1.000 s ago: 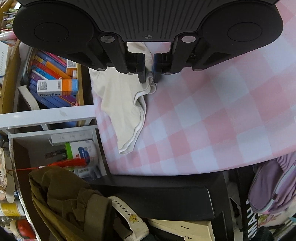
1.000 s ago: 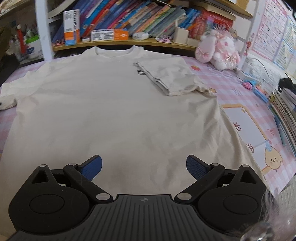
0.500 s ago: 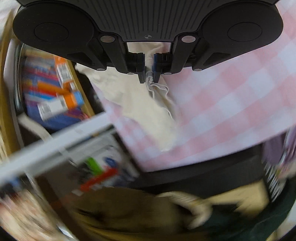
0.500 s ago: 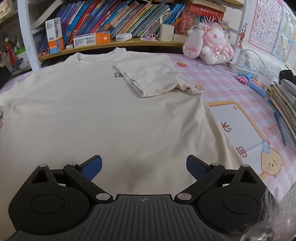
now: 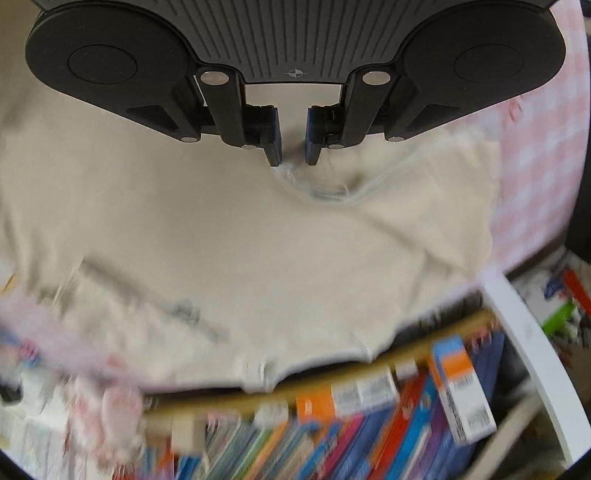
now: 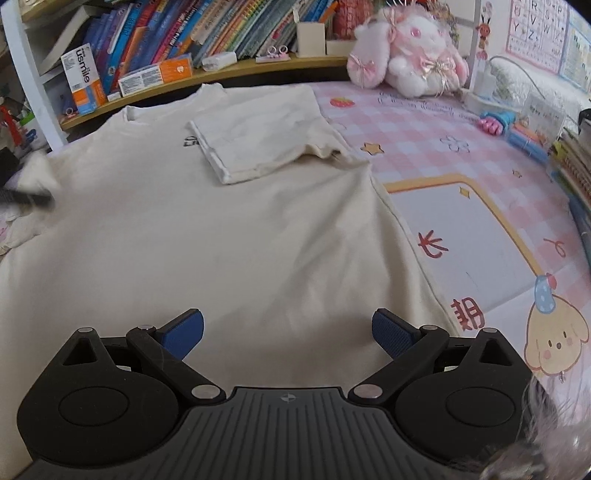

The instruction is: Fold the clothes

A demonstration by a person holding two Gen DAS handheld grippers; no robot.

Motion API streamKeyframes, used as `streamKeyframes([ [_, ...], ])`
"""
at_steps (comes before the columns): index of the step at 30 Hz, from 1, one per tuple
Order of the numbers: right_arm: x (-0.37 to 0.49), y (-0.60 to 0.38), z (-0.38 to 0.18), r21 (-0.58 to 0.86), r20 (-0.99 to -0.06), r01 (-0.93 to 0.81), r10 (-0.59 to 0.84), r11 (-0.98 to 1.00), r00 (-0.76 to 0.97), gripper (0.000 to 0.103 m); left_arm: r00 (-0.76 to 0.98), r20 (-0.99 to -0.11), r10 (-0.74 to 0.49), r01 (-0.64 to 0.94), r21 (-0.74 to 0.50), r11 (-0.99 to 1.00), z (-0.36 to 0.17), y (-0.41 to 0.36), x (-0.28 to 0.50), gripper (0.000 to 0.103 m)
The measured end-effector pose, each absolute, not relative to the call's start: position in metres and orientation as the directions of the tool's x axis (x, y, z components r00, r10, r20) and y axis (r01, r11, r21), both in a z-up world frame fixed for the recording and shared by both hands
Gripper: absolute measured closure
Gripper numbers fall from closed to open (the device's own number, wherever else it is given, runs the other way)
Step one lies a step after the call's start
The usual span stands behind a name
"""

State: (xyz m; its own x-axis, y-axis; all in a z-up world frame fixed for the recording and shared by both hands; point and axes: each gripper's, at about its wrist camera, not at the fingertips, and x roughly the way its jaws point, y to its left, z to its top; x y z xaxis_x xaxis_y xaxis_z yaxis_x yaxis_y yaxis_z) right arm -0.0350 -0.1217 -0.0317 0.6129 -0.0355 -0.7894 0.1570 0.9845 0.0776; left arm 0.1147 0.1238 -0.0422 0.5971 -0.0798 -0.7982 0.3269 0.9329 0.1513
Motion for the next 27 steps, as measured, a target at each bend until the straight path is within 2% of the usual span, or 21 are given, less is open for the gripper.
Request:
streamKeyframes([
  [2, -0.036, -0.125, -0.034, 0.078, -0.792, 0.139, -0.024, 0.987, 0.61, 0.005, 0.589, -0.804, -0.084, 0.276, 0.102, 0.956, -0.042, 0.13, 0.111, 0.047],
  [4, -0.038, -0.127, -0.036, 0.076, -0.793, 0.126, -0.017, 0.989, 0.609, 0.004, 0.615, -0.778, -0.13, 0.207, 0.0, 0.978, -0.033, 0.147, 0.106, 0.036],
  [6, -0.038, -0.128, -0.037, 0.069, -0.79, 0.113, -0.015, 0.991, 0.613, 0.004, 0.655, -0.741, -0.148, 0.105, -0.105, 0.989, -0.023, 0.17, 0.101, 0.036],
  [9, -0.038, -0.128, -0.039, 0.063, -0.785, 0.099, -0.012, 0.993, 0.619, 0.002, 0.717, -0.689, -0.107, -0.119, -0.272, 0.955, -0.012, 0.214, 0.097, 0.036],
  [12, -0.037, -0.128, -0.04, 0.058, -0.783, 0.09, -0.011, 0.994, 0.622, 0.001, 0.697, -0.715, -0.043, -0.257, -0.306, 0.917, -0.014, 0.245, 0.112, 0.042],
  [14, -0.037, -0.127, -0.04, 0.055, -0.783, 0.088, -0.012, 0.995, 0.621, 0.0, 0.672, -0.74, -0.015, -0.287, -0.279, 0.916, -0.018, 0.253, 0.122, 0.055],
  [16, -0.037, -0.127, -0.04, 0.054, -0.783, 0.088, -0.012, 0.995, 0.622, 0.0, 0.646, -0.763, -0.006, -0.295, -0.257, 0.92, -0.023, 0.257, 0.132, 0.061],
  [18, -0.037, -0.127, -0.041, 0.053, -0.782, 0.087, -0.013, 0.995, 0.623, 0.0, 0.63, -0.776, -0.034, -0.3, -0.284, 0.91, -0.027, 0.262, 0.139, 0.085],
  [19, -0.037, -0.126, -0.041, 0.05, -0.782, 0.085, -0.014, 0.995, 0.624, 0.0, 0.637, -0.77, -0.043, -0.31, -0.307, 0.9, -0.026, 0.263, 0.143, 0.101],
  [21, -0.038, -0.125, -0.041, 0.044, -0.782, 0.083, -0.018, 0.996, 0.623, 0.0, 0.683, -0.726, -0.078, -0.282, -0.36, 0.889, -0.017, 0.253, 0.157, 0.101],
  [24, -0.036, -0.123, -0.042, 0.031, -0.784, 0.086, -0.029, 0.996, 0.62, 0.0, 0.699, -0.671, -0.247, -0.08, -0.416, 0.906, -0.001, 0.222, 0.193, 0.095],
  [27, -0.034, -0.122, -0.042, 0.023, -0.788, 0.094, -0.04, 0.995, 0.615, 0.0, 0.69, -0.639, -0.339, 0.054, -0.422, 0.905, 0.016, 0.207, 0.213, 0.072],
])
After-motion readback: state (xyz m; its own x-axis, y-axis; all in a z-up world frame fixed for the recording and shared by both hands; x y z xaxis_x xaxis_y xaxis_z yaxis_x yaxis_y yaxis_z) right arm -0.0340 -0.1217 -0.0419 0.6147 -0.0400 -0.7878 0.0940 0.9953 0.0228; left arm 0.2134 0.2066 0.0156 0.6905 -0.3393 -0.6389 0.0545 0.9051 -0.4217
